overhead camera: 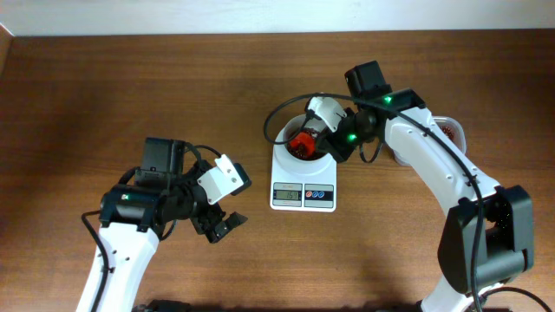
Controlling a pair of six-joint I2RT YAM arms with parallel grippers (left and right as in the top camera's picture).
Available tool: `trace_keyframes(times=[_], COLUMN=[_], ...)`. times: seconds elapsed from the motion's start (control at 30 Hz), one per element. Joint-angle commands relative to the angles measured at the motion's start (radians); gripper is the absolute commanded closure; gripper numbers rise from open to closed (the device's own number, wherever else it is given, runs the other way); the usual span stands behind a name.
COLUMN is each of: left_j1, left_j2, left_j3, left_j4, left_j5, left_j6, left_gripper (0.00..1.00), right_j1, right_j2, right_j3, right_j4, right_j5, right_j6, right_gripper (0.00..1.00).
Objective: Scoop and weigh 50g on scale
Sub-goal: 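Hold the scoop over the white bowl and tip beans in slowly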
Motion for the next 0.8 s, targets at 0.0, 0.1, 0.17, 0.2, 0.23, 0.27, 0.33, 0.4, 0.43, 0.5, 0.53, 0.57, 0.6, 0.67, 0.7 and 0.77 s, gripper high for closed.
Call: trace_keyframes(times=[0.0, 0.1, 0.17, 0.2, 0.23, 0.27, 0.33, 0.4, 0.43, 0.5, 0.53, 0.57, 0.6, 0.67, 0.7, 0.77], left_j1=[0.005, 0.005, 0.005, 0.005, 0.005, 0.005, 0.005, 0.005, 0.005, 0.005, 0.005, 0.005, 0.005, 0.005, 0.005, 0.005], left_j2=[0.0, 0.0, 0.0, 0.0, 0.0, 0.0, 0.0, 0.0, 0.0, 0.0, 0.0, 0.0, 0.0, 0.0, 0.0, 0.0], left_j3=[-0.004, -0.004, -0.004, -0.004, -0.004, -0.004, -0.004, -0.004, -0.004, -0.004, -0.004, -0.004, -0.004, -0.004, -0.004, -0.004], left_j4=[-0.001, -0.001, -0.001, -0.001, -0.001, -0.001, -0.001, -0.001, -0.001, -0.001, -0.001, -0.001, -0.001, -0.001, -0.001, -0.001], left_j5=[0.017, 0.017, 0.017, 0.017, 0.017, 0.017, 0.017, 0.017, 0.018, 0.017, 0.017, 0.017, 0.017, 0.017, 0.017, 0.017], left_j6=[0.016, 0.016, 0.016, 0.016, 0.016, 0.016, 0.016, 0.016, 0.016, 0.016, 0.016, 0.016, 0.016, 0.016, 0.016, 0.016], left_gripper=[0.01, 0.01, 0.01, 0.01, 0.01, 0.01, 0.01, 0.01, 0.01, 0.01, 0.01, 0.01, 0.01, 0.01, 0.01, 0.01], right_j1=[0.004, 0.0, -0.018, -0.031, -0.046, -0.059, -0.096, -0.135, -0.146, -0.17, -0.171, -0.169, -0.17, -0.171, -0.171, -0.155], right_j2=[0.013, 0.013, 0.013, 0.009, 0.005, 0.003, 0.003, 0.003, 0.003, 0.002, 0.002, 0.002, 0.001, -0.012, -0.014, -0.018], right_j3=[0.01, 0.01, 0.011, 0.013, 0.019, 0.026, 0.045, 0.045, 0.045, 0.045, 0.045, 0.045, 0.045, 0.045, 0.045, 0.047], right_j4=[-0.001, -0.002, -0.002, -0.002, -0.003, -0.005, -0.025, -0.028, -0.029, -0.029, -0.029, -0.029, -0.032, -0.048, -0.055, -0.06], right_j5=[-0.058, -0.058, -0.058, -0.065, -0.085, -0.123, -0.209, -0.279, -0.298, -0.313, -0.312, -0.298, -0.271, -0.346, -0.387, -0.125], right_j6=[0.072, 0.113, 0.12, 0.12, 0.12, 0.12, 0.12, 0.12, 0.12, 0.12, 0.119, 0.119, 0.119, 0.086, 0.003, -0.017], right_gripper=[0.96, 0.96, 0.96, 0.96, 0.96, 0.96, 0.96, 0.96, 0.96, 0.96, 0.96, 0.96, 0.96, 0.96, 0.96, 0.96])
